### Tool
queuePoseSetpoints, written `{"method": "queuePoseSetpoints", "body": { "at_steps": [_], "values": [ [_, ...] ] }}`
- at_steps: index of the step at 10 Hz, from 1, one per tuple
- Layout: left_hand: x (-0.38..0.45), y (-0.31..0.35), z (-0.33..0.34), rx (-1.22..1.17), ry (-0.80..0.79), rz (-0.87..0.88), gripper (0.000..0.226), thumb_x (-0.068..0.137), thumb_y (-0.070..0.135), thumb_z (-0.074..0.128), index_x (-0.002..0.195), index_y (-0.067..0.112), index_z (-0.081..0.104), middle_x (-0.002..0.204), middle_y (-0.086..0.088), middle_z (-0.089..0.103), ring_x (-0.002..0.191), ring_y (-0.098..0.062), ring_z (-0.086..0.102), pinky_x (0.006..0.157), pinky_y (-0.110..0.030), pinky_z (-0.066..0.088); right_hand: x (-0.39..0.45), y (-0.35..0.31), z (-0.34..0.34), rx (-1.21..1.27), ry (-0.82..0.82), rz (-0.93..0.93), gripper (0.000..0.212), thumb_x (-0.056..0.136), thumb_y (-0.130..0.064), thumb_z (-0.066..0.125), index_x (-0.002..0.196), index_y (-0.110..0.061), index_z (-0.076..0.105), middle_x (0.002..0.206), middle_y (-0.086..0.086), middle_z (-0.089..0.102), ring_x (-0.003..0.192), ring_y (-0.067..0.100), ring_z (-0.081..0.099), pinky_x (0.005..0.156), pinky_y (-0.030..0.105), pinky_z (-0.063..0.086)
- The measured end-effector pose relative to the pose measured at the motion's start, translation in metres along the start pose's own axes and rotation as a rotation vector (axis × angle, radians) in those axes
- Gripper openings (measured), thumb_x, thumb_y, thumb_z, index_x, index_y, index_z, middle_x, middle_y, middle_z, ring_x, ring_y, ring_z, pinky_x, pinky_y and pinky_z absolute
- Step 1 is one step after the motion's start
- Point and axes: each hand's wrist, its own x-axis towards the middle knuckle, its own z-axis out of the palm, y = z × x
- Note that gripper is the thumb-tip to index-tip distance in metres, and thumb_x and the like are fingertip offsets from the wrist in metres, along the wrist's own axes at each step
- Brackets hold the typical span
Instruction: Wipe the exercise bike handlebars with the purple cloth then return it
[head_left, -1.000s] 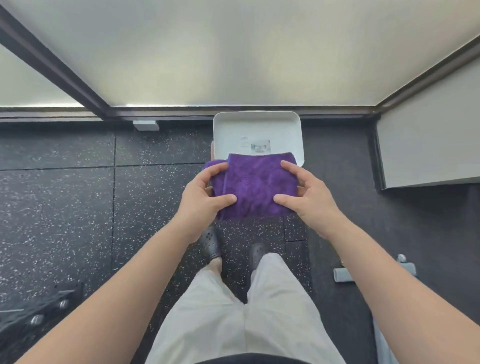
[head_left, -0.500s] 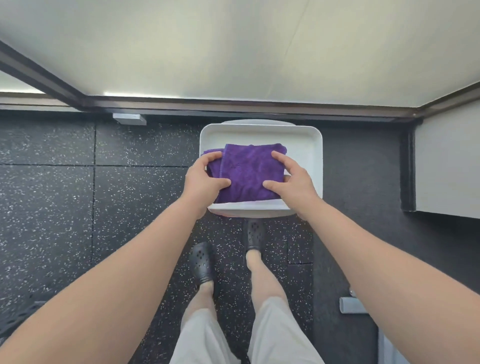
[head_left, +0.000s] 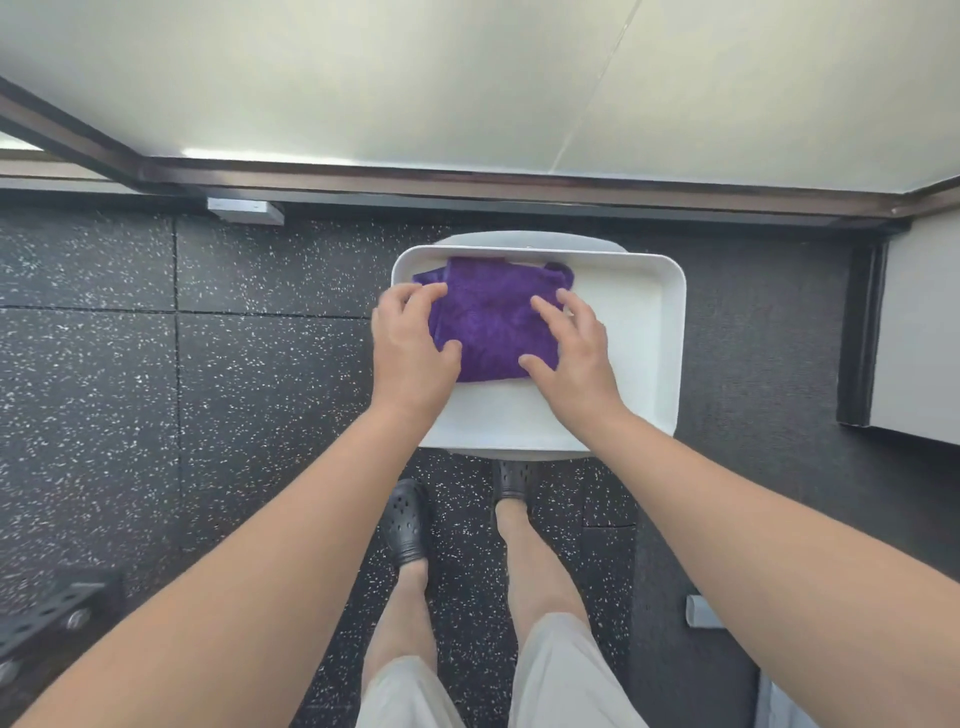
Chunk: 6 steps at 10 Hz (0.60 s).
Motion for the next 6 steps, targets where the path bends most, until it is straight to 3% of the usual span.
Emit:
{"method": "queuePoseSetpoints", "body": {
  "at_steps": [1,2,6],
  "values": [
    [0.006,0.002,0.012,-0.049,-0.196,-0.062,0.068,0.081,0.01,0.078,0.143,0.016,0.05,0.139,-0.004,0.044,0.109,-0.019,0.053,0.104,-0.033,0.046,0.005,-0.001,0.006,-0.086,-0.078,-0.086,0.066,0.084,-0.013,0.078,0.145,-0.012,0.052,0.156,0.012,0.038,0.136,0.034,0.037,0.111,0.027,0.029],
    [0.017,0.0,0.021,-0.021,-0.287,-0.085,0.079,0.08,0.013,0.081,0.149,0.012,0.043,0.145,-0.007,0.038,0.127,-0.026,0.048,0.113,-0.037,0.04,0.017,-0.002,0.011,-0.147,-0.125,-0.054,0.071,0.084,-0.018,0.079,0.148,-0.013,0.048,0.16,0.009,0.033,0.137,0.033,0.034,0.116,0.034,0.027],
    [0.007,0.024,-0.019,0.08,-0.239,-0.045,0.074,0.084,0.03,0.078,0.148,0.016,0.045,0.149,-0.004,0.042,0.138,-0.021,0.04,0.114,-0.032,0.033,0.002,-0.029,-0.028,-0.091,-0.168,0.031,0.068,0.089,-0.033,0.073,0.15,-0.019,0.046,0.159,0.002,0.036,0.141,0.029,0.03,0.115,0.033,0.024]
  ]
}}
